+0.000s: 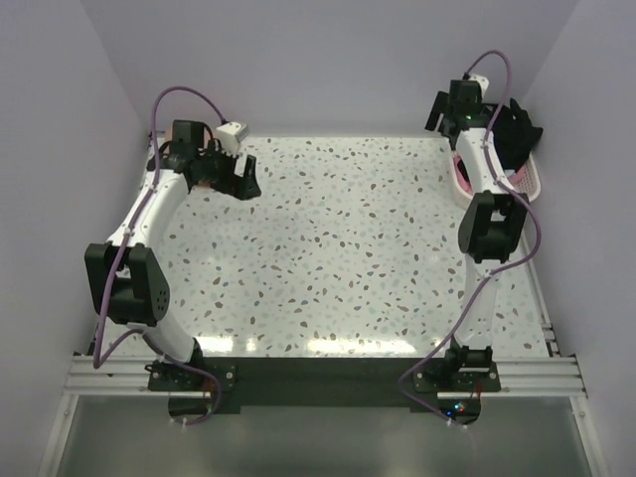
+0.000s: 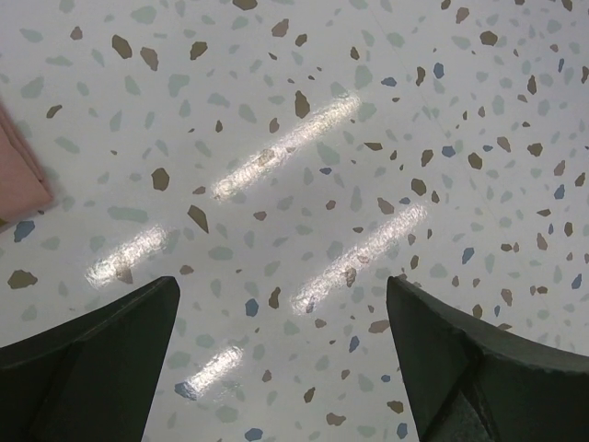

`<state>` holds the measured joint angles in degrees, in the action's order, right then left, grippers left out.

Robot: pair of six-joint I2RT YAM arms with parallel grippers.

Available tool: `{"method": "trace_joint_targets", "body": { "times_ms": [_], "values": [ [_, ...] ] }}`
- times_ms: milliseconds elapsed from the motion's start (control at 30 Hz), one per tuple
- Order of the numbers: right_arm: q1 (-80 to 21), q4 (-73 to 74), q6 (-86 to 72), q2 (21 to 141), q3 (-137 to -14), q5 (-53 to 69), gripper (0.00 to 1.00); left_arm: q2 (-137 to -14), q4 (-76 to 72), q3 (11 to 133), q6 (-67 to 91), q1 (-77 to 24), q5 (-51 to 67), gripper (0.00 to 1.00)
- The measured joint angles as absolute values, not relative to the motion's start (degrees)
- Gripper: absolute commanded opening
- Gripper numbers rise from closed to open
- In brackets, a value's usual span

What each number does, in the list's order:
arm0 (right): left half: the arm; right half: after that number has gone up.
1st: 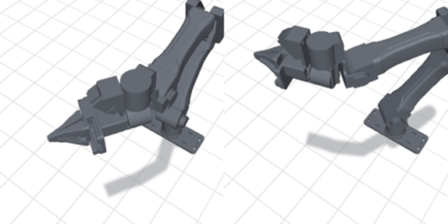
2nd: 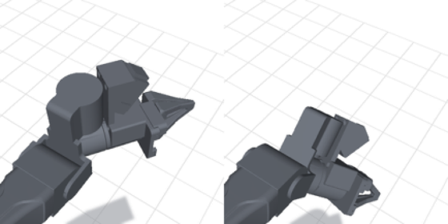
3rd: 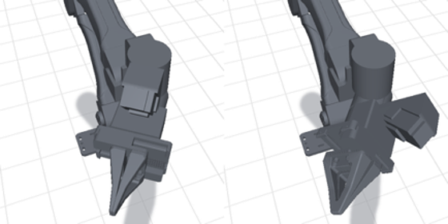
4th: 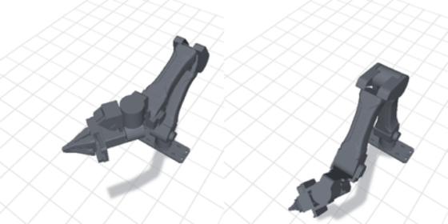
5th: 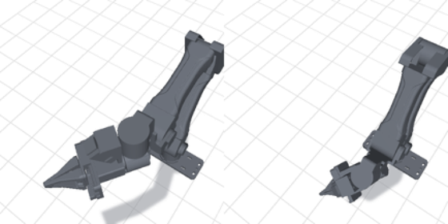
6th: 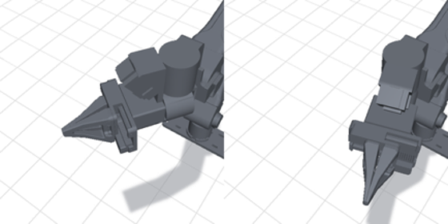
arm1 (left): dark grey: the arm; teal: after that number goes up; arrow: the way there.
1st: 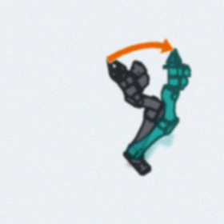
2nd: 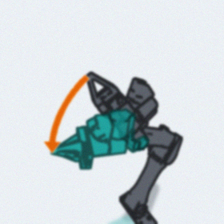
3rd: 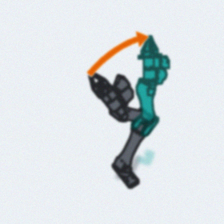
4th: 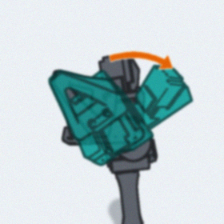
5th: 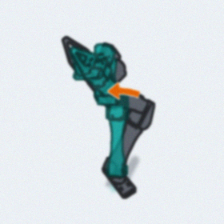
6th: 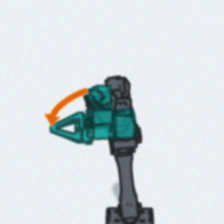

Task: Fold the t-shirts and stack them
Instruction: Grab the tshirt from the pile

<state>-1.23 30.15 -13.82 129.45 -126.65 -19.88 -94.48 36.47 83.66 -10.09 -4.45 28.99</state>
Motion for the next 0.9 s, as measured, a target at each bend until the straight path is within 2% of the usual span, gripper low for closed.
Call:
{"method": "trace_joint_targets", "body": {
  "times_ms": [367, 767, 900],
  "values": [
    [9.5, 22.9, -16.2, 133.4, -127.8, -23.6, 0.99, -98.5, 37.8, 84.9, -9.5, -4.0, 31.9, 1.00],
    [9.3, 14.7, -11.3, 135.2, -127.5, -33.9, 0.97, -102.4, 37.9, 84.9, -8.0, -3.7, 32.9, 1.00],
    [9.3, 14.2, -11.1, 135.8, -123.9, -35.2, 0.97, -103.5, 38.7, 85.6, -8.0, -3.6, 32.9, 1.00]
  ]
}}
